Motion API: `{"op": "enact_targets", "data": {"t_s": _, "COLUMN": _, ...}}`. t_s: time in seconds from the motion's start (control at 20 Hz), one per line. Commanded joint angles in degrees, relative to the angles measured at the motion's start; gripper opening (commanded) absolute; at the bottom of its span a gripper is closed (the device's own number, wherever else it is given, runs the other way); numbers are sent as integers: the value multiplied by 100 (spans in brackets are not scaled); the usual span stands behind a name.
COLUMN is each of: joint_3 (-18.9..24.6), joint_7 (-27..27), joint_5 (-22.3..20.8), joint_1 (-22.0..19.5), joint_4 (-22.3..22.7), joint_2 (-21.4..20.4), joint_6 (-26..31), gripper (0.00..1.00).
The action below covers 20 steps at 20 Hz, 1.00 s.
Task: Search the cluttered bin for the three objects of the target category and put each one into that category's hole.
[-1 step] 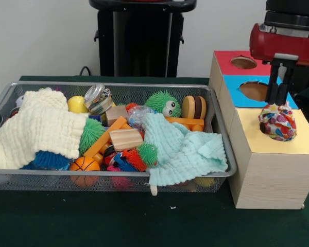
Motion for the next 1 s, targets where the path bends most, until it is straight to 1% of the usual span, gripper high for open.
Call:
{"op": "enact_targets", "data": {"t_s": 0.05, "joint_3": 579, "joint_7": 414, "joint_5": -98, "joint_1": -188, "joint_4": 504, "joint_2": 277, "joint_6": 772, "gripper": 0}}
{"op": "enact_targets", "data": {"t_s": 0.25, "joint_3": 617, "joint_7": 488, "joint_5": -43, "joint_1": -196, "joint_4": 551, "joint_2": 276, "joint_6": 722, "gripper": 0}}
{"op": "enact_targets", "data": {"t_s": 0.65, "joint_3": 739, "joint_7": 442, "joint_5": -49, "joint_1": -272, "joint_4": 638, "joint_2": 394, "joint_6": 677, "gripper": 0}}
{"op": "enact_targets", "data": {"t_s": 1.0, "joint_3": 793, "joint_7": 447, "joint_5": -160, "joint_1": -292, "joint_4": 783, "joint_2": 457, "joint_6": 358, "gripper": 0}}
